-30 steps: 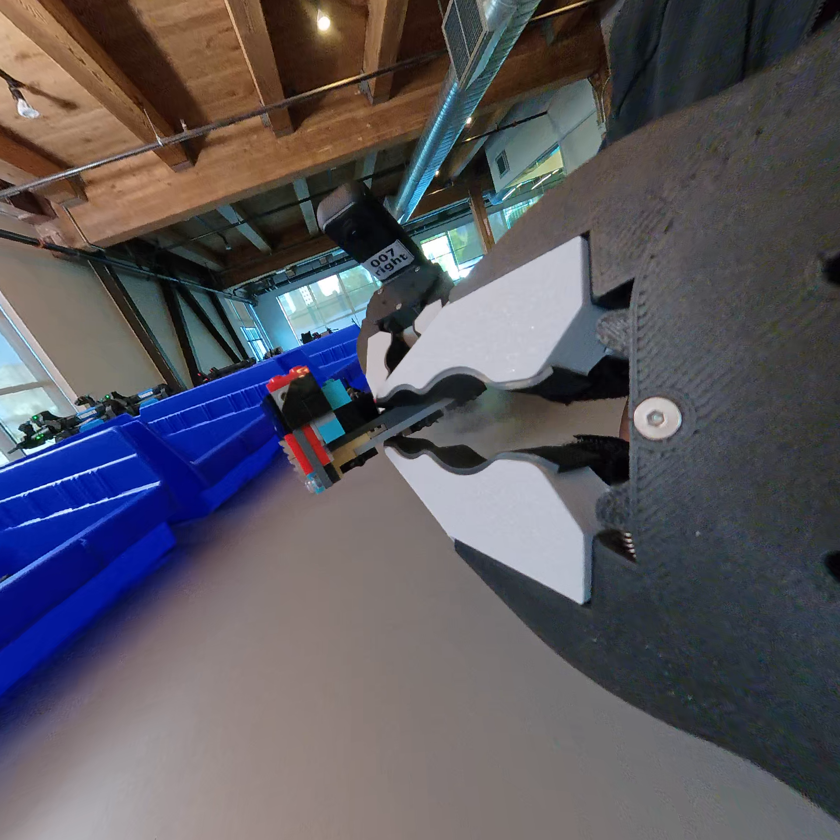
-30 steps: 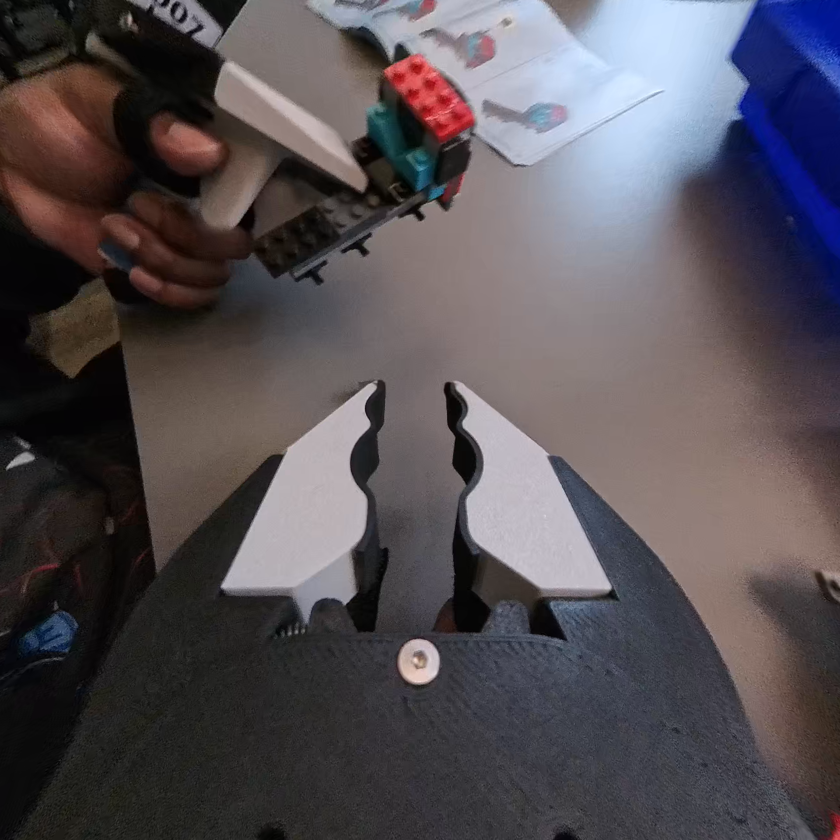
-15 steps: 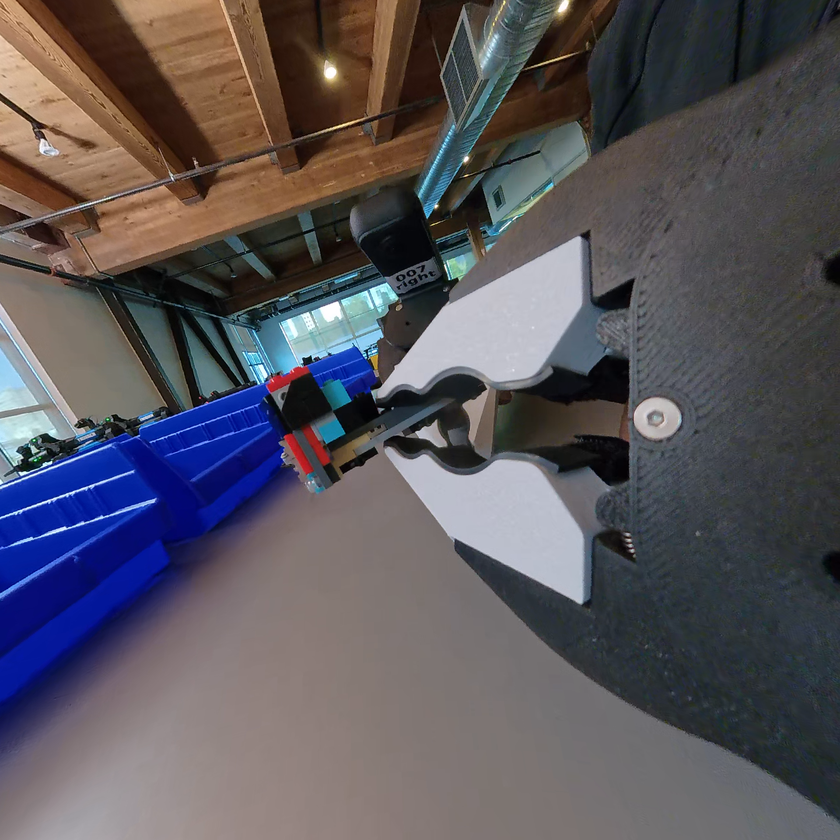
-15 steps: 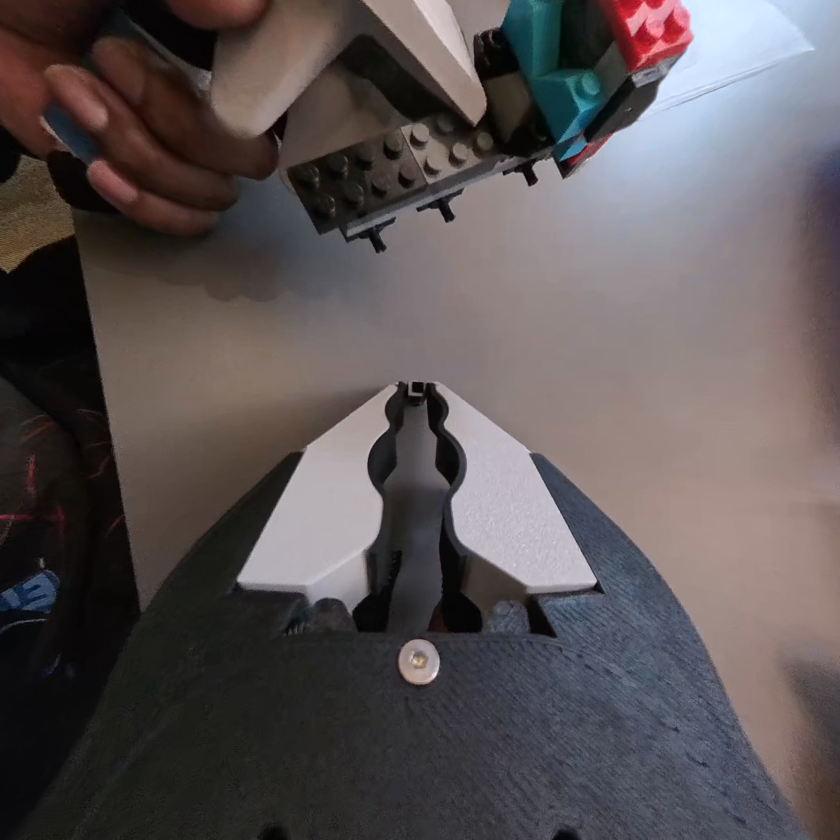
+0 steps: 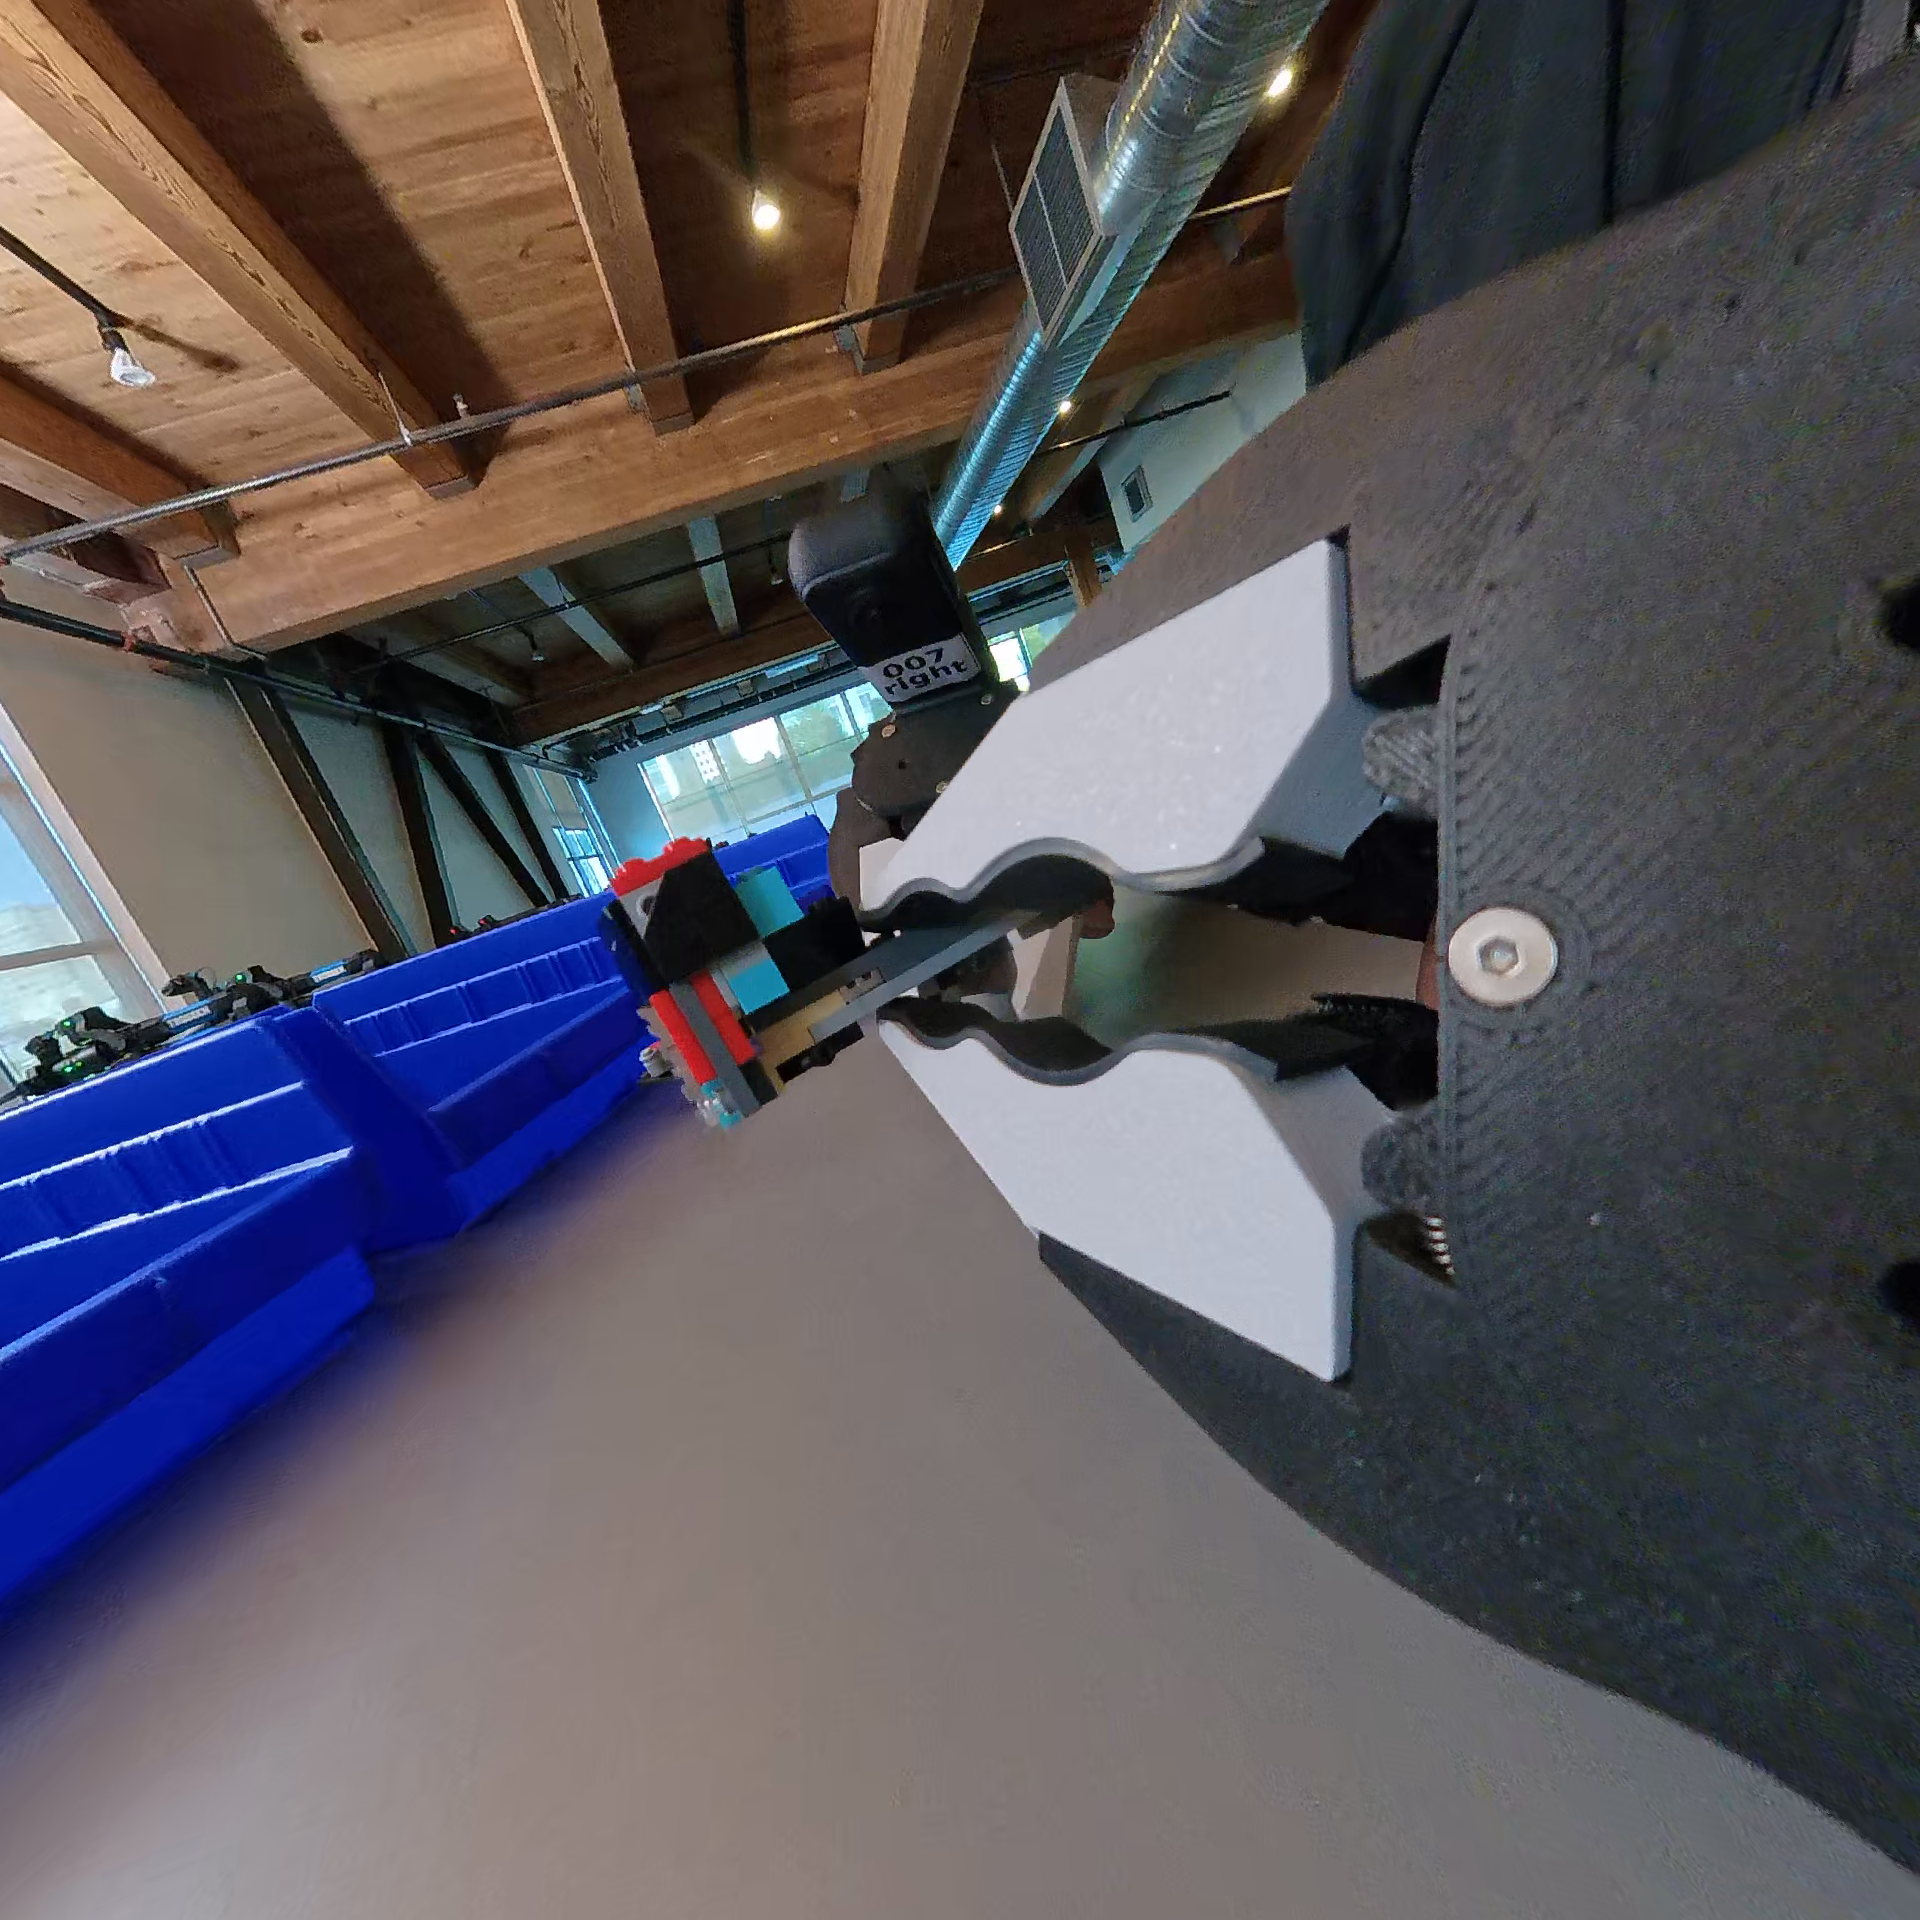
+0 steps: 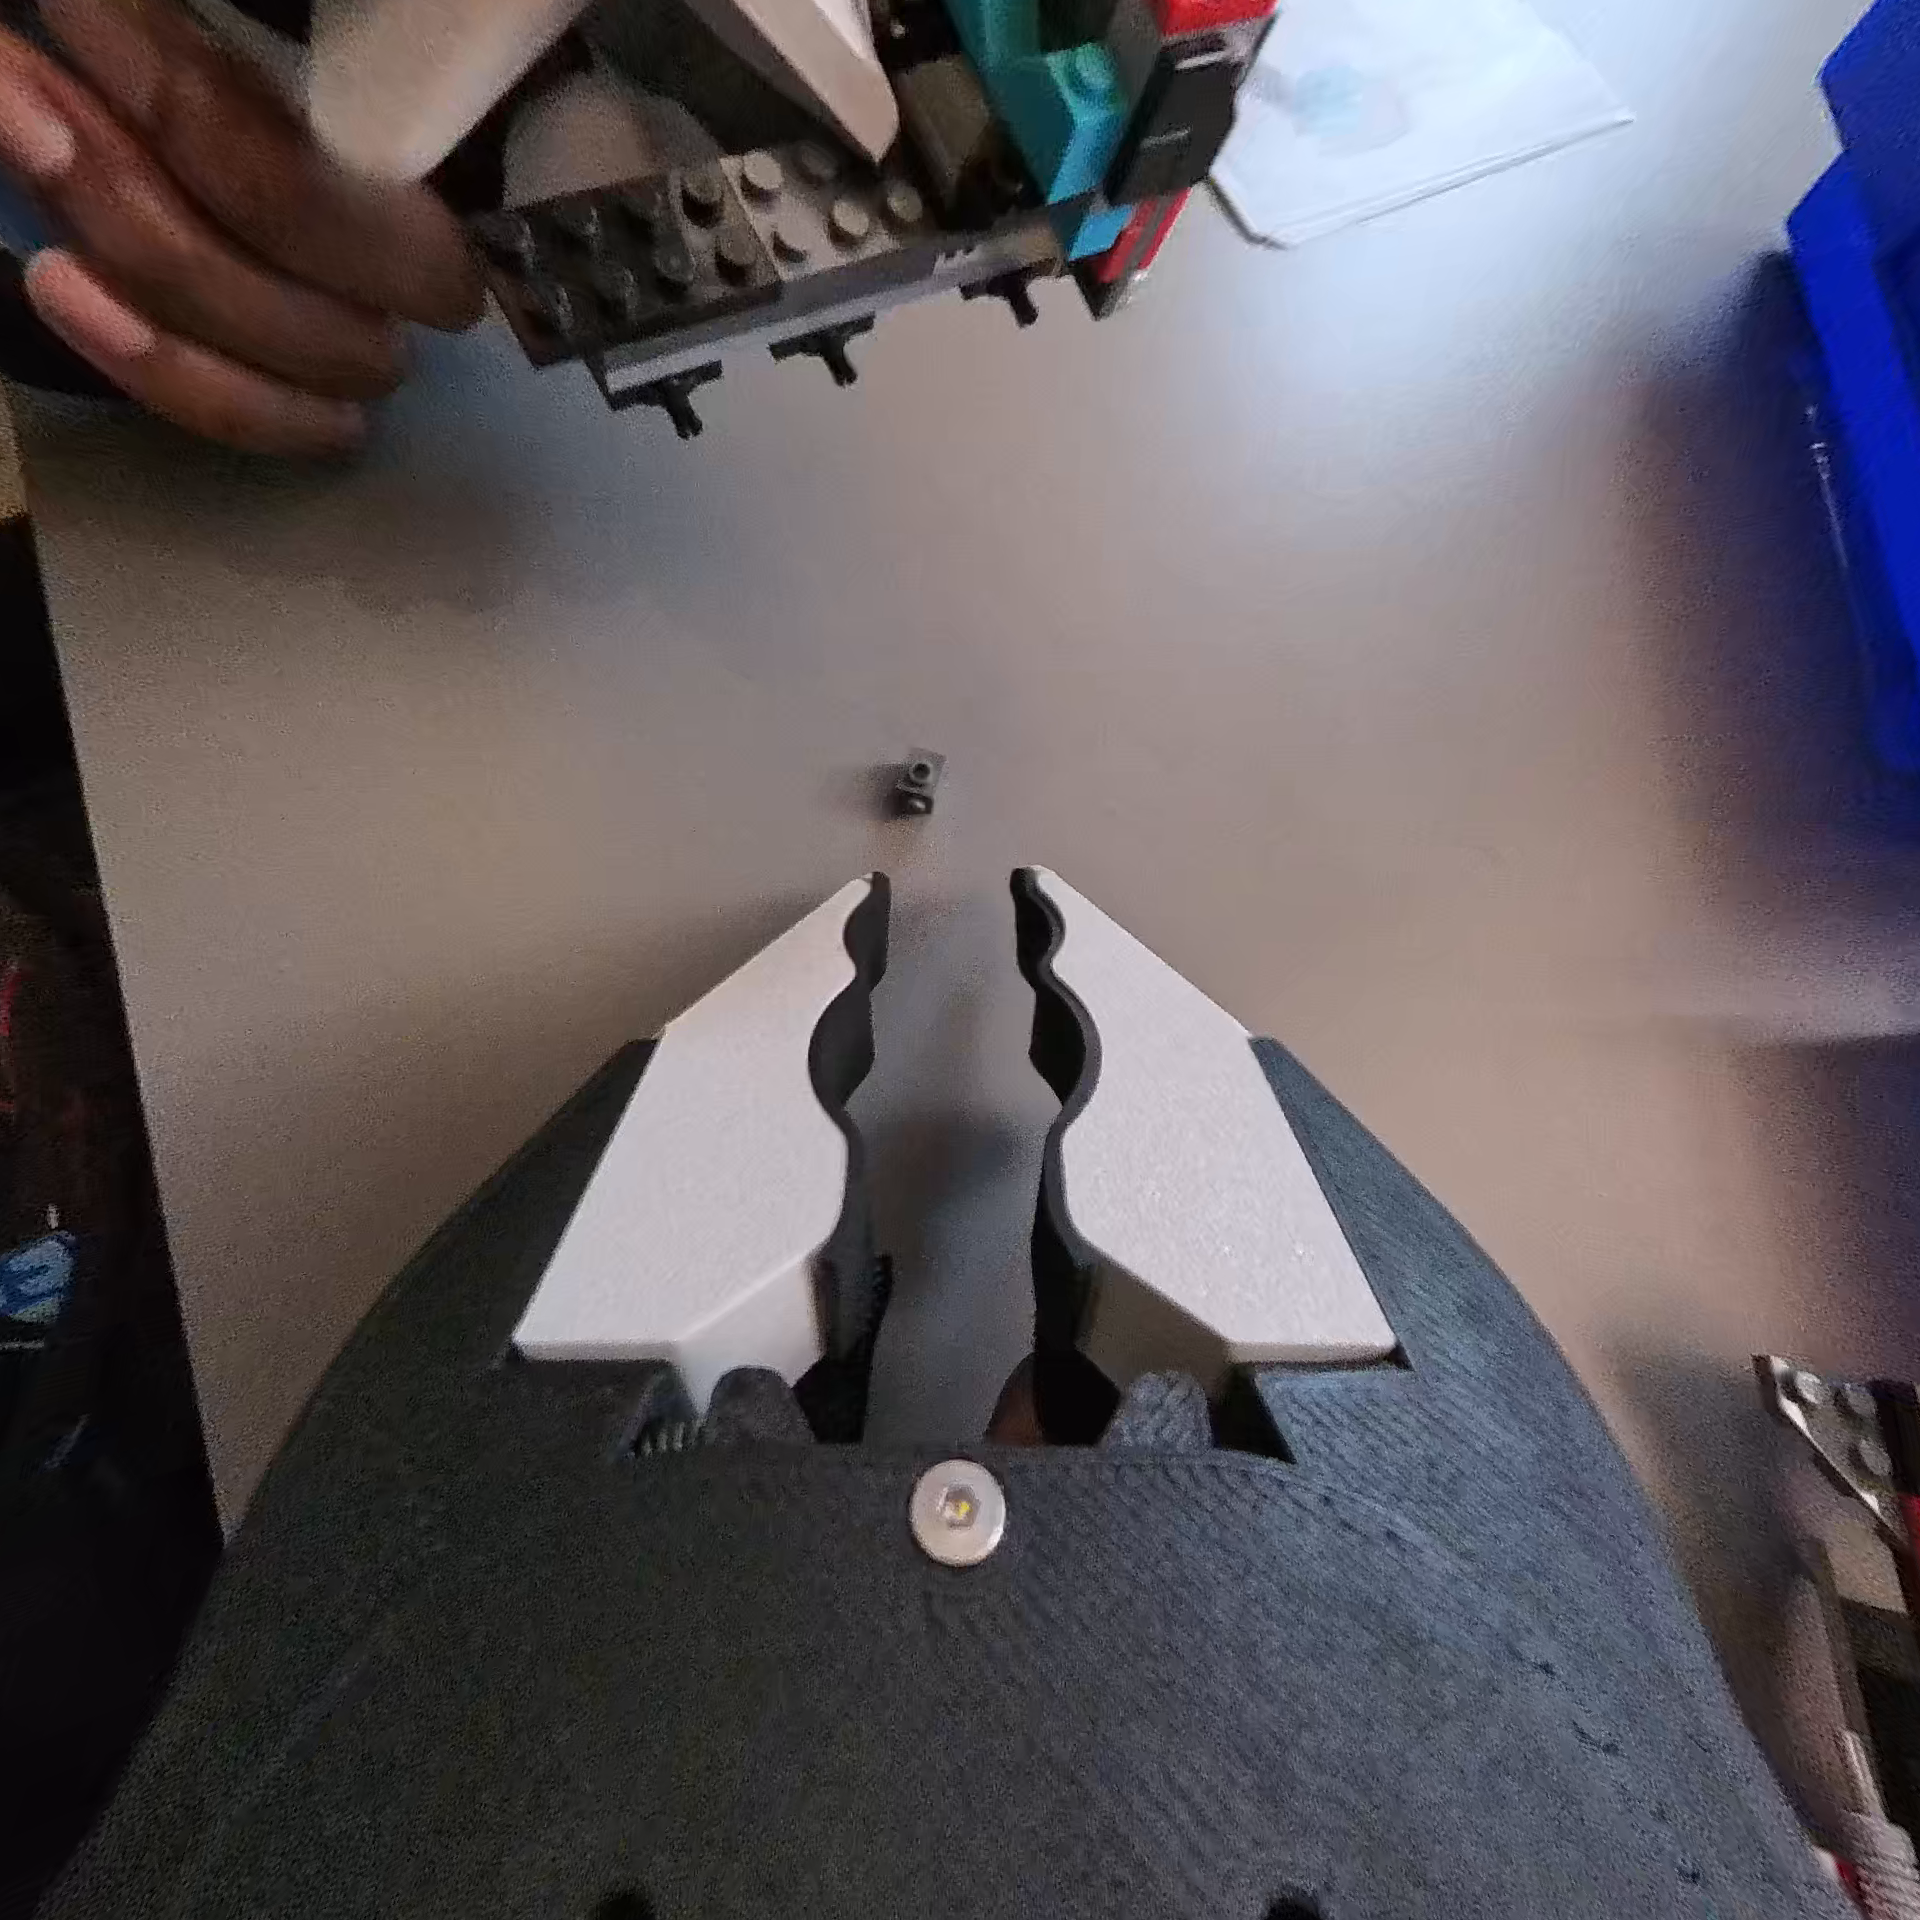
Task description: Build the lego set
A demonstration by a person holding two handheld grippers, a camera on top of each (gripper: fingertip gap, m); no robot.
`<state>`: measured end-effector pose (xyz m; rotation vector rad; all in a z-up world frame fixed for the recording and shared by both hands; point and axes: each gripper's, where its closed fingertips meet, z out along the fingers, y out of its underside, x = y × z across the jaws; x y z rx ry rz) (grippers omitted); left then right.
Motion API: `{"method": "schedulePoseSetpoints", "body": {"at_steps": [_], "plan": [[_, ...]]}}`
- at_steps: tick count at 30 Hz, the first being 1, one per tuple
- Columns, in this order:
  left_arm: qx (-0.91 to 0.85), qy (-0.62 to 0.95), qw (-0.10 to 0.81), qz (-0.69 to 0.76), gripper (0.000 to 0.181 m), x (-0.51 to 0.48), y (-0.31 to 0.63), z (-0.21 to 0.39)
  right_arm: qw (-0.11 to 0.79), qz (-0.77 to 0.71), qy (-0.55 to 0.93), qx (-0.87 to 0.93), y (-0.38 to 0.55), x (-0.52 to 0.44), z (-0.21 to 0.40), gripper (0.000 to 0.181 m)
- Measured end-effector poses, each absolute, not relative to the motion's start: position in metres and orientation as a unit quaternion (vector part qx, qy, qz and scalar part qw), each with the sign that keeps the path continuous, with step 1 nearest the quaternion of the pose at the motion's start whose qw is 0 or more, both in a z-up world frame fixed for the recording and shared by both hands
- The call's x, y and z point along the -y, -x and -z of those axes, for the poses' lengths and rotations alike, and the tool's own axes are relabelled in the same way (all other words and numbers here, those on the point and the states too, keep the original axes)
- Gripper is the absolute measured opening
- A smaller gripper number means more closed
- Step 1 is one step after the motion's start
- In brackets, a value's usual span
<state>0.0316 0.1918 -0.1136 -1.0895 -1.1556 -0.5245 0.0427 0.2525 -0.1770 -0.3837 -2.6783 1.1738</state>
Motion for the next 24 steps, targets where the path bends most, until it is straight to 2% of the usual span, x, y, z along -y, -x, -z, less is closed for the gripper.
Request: {"method": "schedulePoseSetpoints", "body": {"at_steps": [7, 12, 16, 24], "plan": [[0.509, 0.482, 0.672, 0.238, 0.013, -0.192, -0.032, 0.112, 0.12, -0.416, 0.092, 0.897, -0.05, -0.235, 0.167, 0.021], [0.509, 0.481, 0.673, 0.239, 0.013, -0.192, -0.032, 0.112, 0.119, -0.393, 0.117, 0.904, -0.044, -0.232, 0.178, 0.02], [0.509, 0.485, 0.671, 0.237, 0.013, -0.192, -0.032, 0.113, 0.125, -0.384, 0.132, 0.905, -0.041, -0.232, 0.18, 0.009], [0.51, 0.483, 0.672, 0.234, 0.013, -0.191, -0.032, 0.113, 0.065, -0.388, 0.158, 0.906, -0.058, -0.223, 0.182, 0.009]]}}
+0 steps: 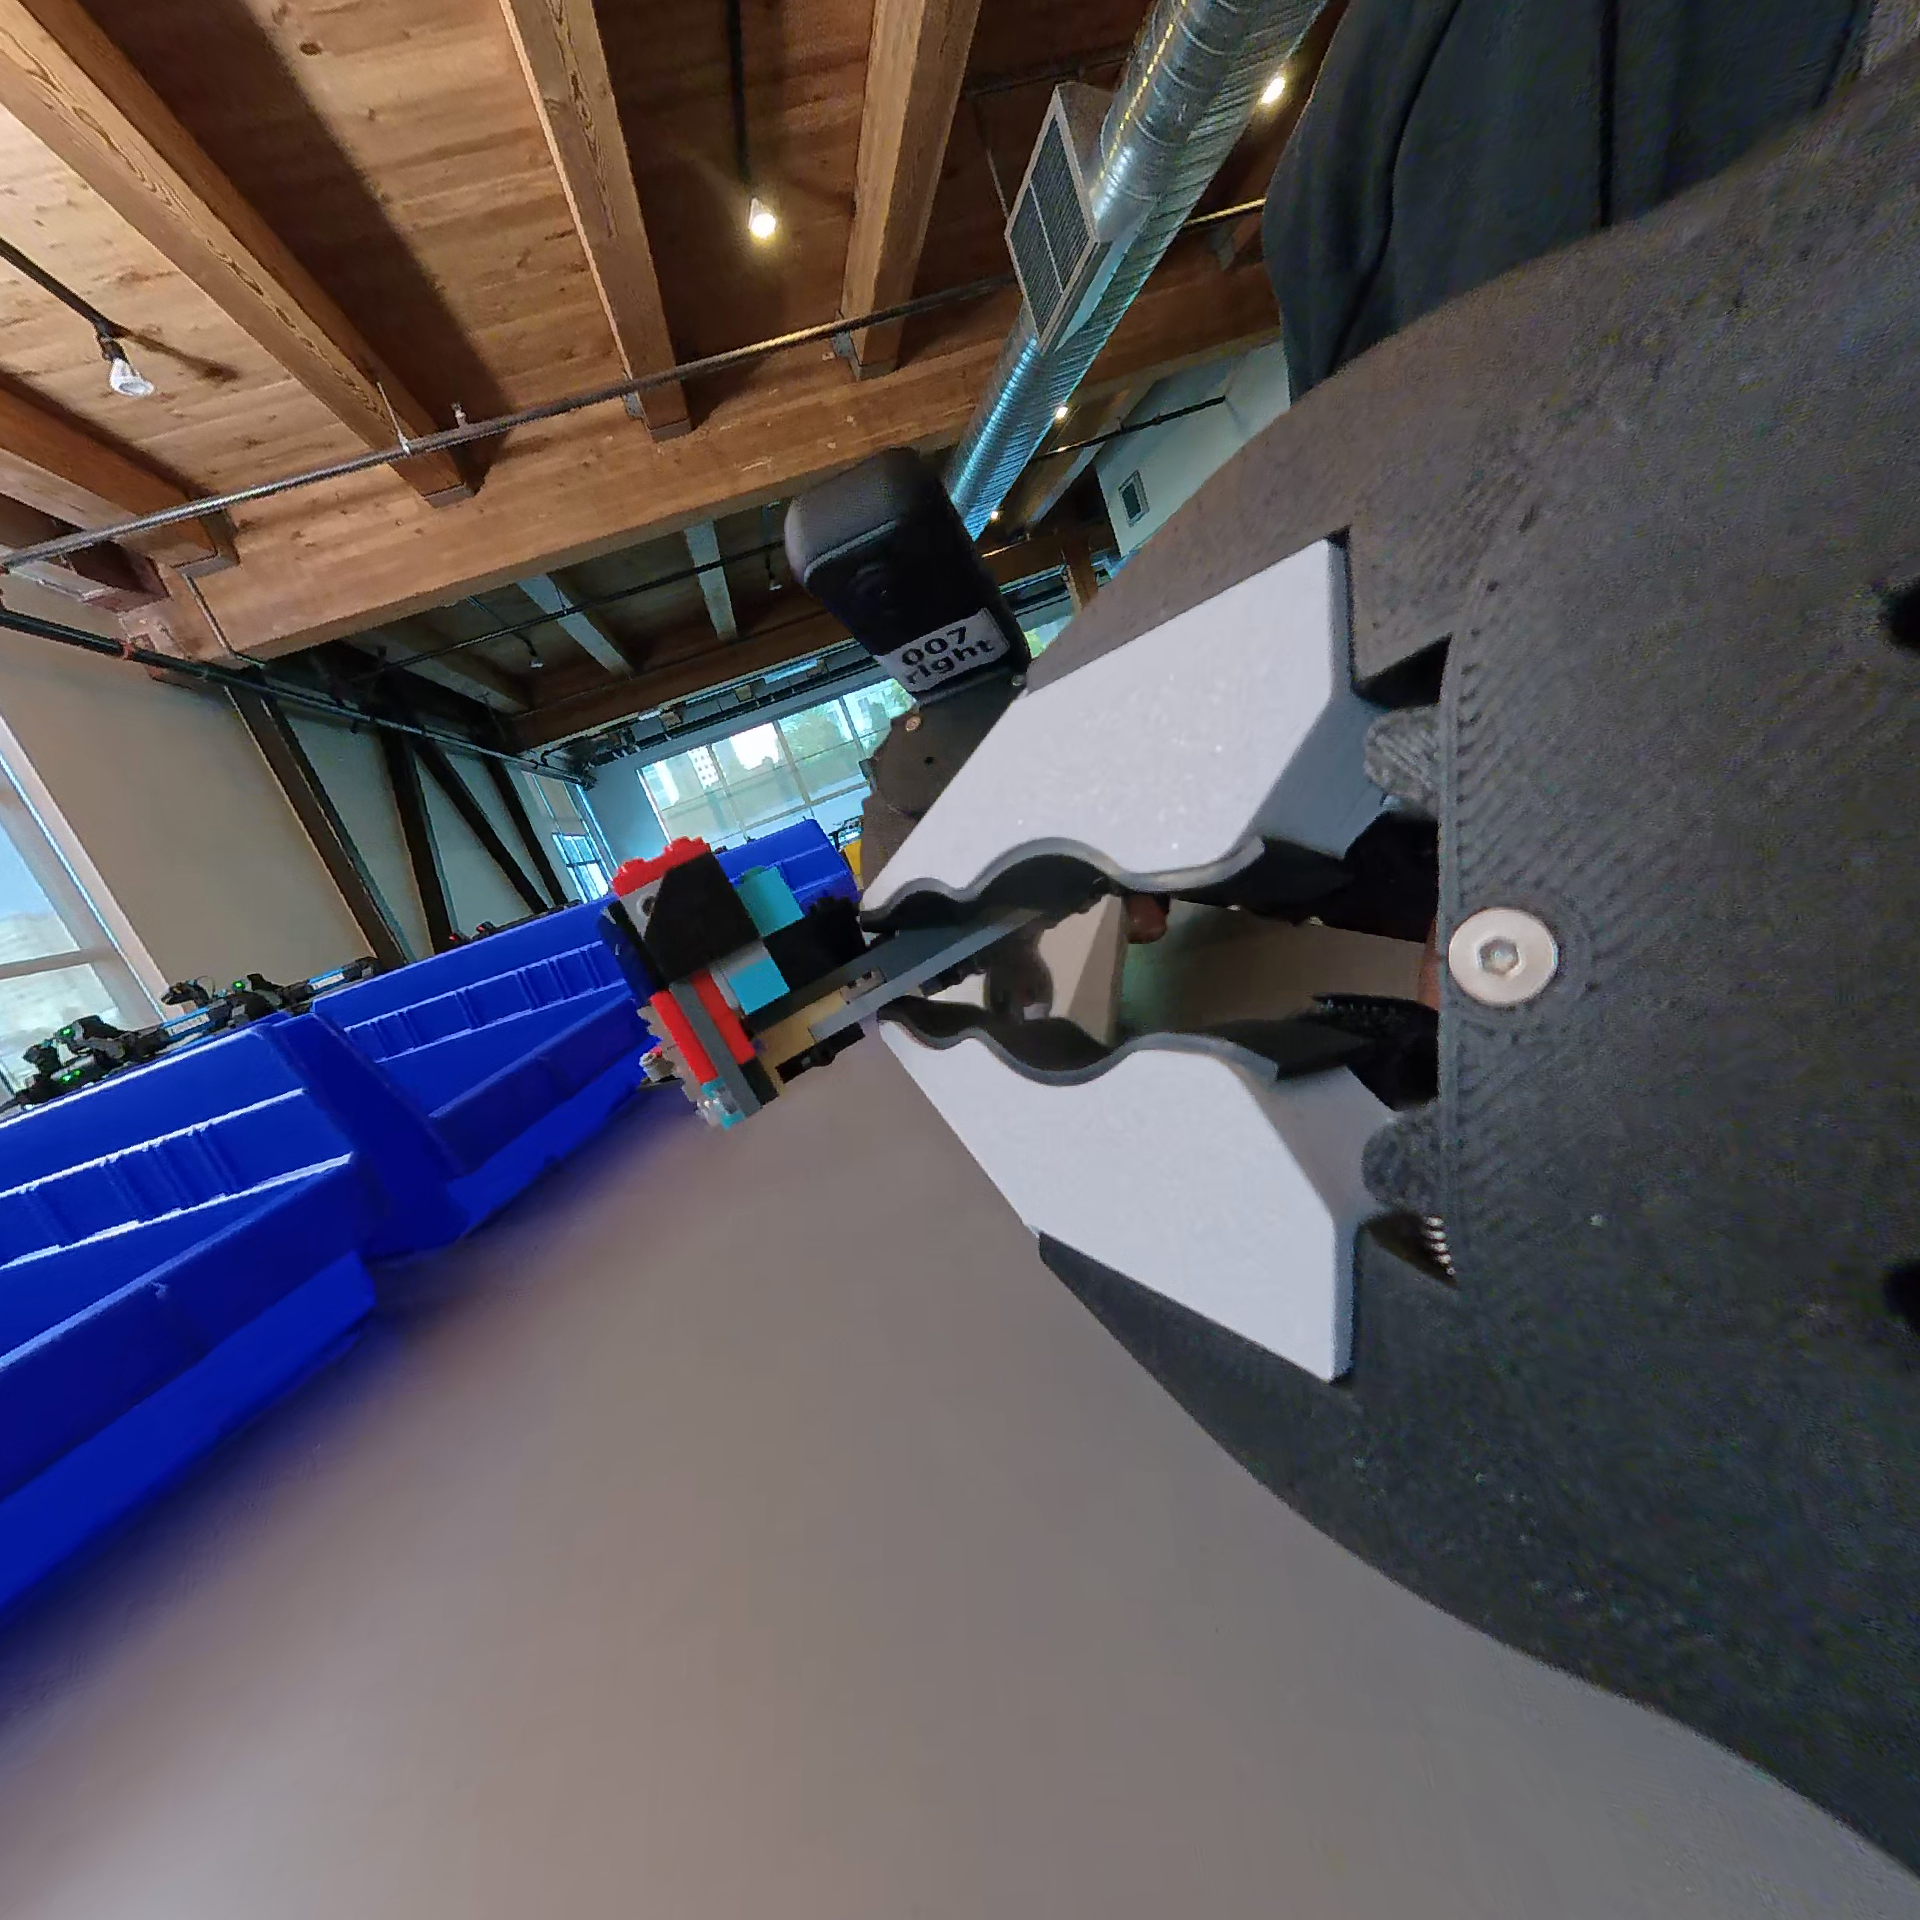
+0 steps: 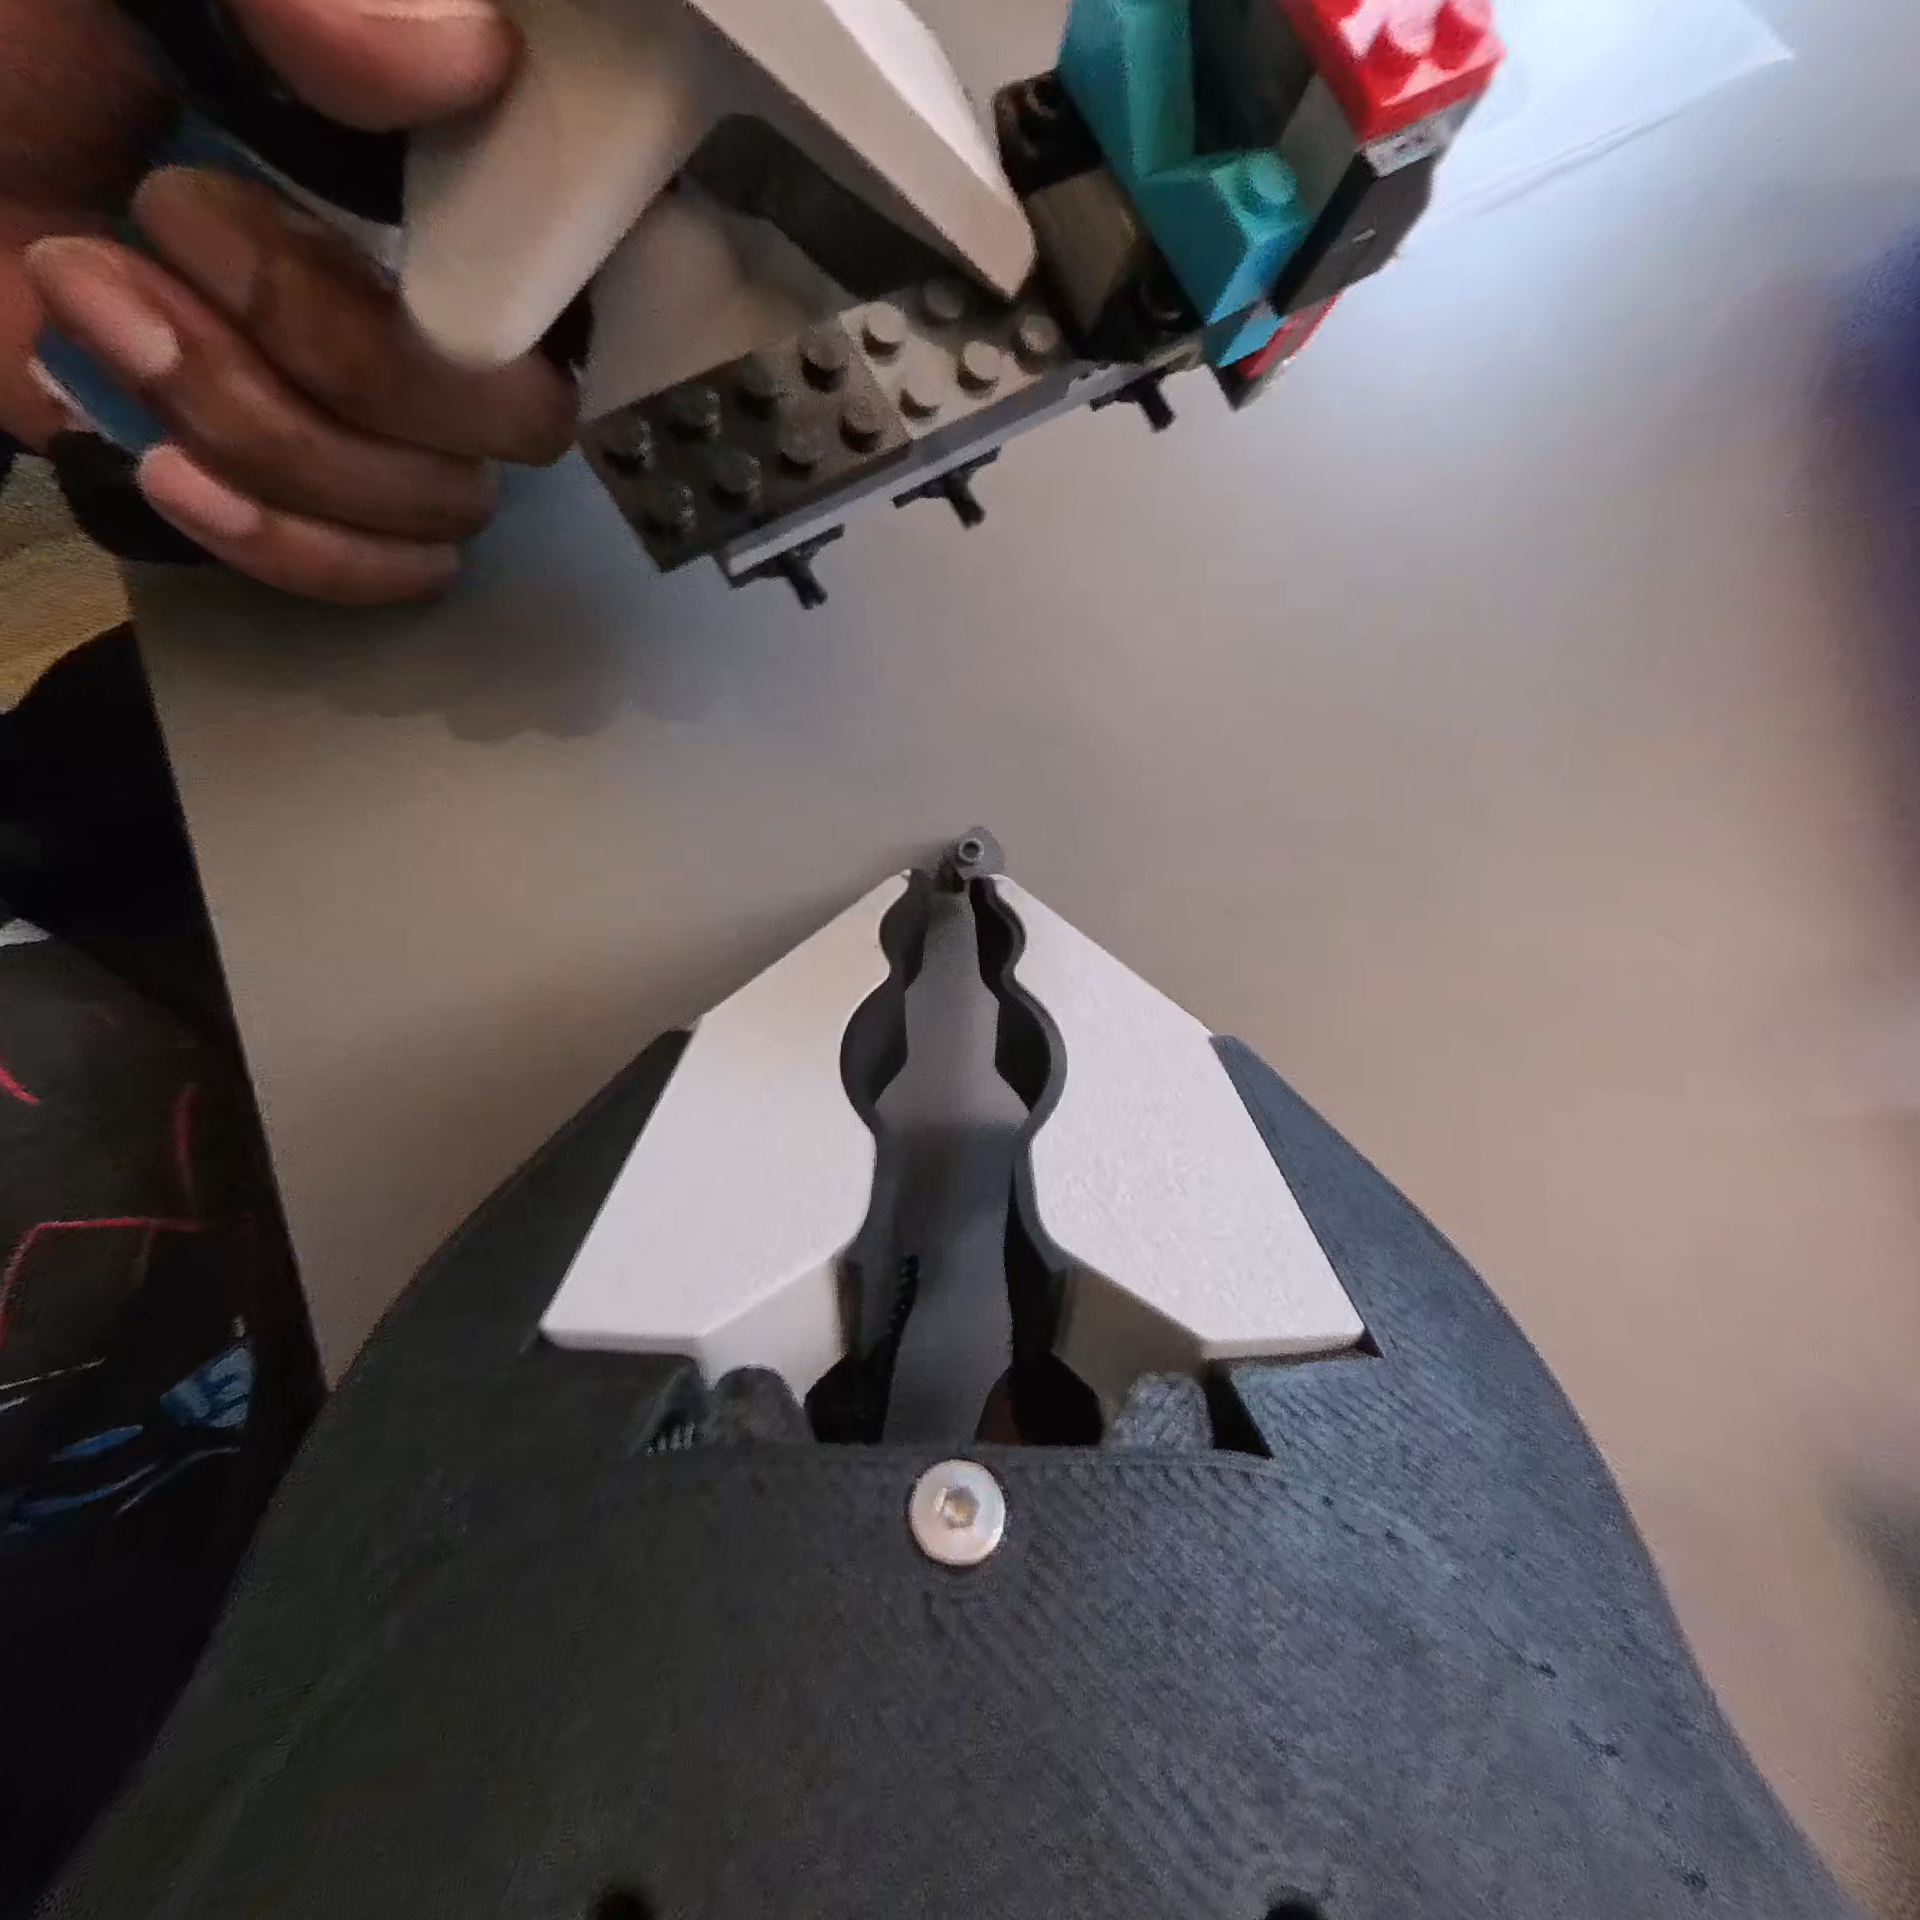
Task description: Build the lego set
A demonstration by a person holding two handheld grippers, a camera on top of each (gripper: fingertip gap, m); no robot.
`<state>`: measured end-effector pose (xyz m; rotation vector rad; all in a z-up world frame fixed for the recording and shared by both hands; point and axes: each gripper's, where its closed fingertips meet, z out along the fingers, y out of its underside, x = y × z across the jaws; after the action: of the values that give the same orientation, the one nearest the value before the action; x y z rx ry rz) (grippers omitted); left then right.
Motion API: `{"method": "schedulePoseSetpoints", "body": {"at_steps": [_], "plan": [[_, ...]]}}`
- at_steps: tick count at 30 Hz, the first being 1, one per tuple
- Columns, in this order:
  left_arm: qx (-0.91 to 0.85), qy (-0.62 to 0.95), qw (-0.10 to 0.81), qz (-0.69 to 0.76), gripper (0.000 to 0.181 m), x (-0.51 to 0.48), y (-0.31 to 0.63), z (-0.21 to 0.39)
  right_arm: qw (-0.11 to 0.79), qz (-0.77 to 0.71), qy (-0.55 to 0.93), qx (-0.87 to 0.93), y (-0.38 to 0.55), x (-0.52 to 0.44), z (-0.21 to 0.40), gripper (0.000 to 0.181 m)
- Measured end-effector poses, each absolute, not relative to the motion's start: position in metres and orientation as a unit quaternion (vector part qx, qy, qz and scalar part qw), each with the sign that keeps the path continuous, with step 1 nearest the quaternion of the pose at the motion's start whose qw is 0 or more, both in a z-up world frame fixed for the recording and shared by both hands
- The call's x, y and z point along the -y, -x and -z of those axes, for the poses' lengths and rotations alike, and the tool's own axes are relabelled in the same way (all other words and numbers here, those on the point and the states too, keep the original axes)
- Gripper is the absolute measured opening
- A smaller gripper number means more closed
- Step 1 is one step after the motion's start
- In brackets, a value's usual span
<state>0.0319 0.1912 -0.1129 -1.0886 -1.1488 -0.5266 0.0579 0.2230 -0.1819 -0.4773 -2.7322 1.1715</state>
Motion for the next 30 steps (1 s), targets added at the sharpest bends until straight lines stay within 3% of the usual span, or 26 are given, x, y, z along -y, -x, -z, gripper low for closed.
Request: {"method": "schedulePoseSetpoints", "body": {"at_steps": [10, 20, 24, 30], "plan": [[0.507, 0.477, 0.678, 0.236, 0.013, -0.189, -0.031, 0.111, 0.039, -0.398, 0.118, 0.909, -0.076, -0.212, 0.18, 0.014], [0.506, 0.468, 0.683, 0.244, 0.014, -0.187, -0.031, 0.109, 0.119, -0.39, -0.049, 0.912, -0.053, -0.222, 0.17, 0.025], [0.506, 0.461, 0.686, 0.247, 0.014, -0.185, -0.03, 0.108, 0.13, -0.344, -0.12, 0.922, -0.052, -0.22, 0.18, 0.025], [0.504, 0.459, 0.689, 0.247, 0.013, -0.183, -0.03, 0.107, 0.129, -0.346, -0.107, 0.923, -0.053, -0.215, 0.184, 0.014]]}}
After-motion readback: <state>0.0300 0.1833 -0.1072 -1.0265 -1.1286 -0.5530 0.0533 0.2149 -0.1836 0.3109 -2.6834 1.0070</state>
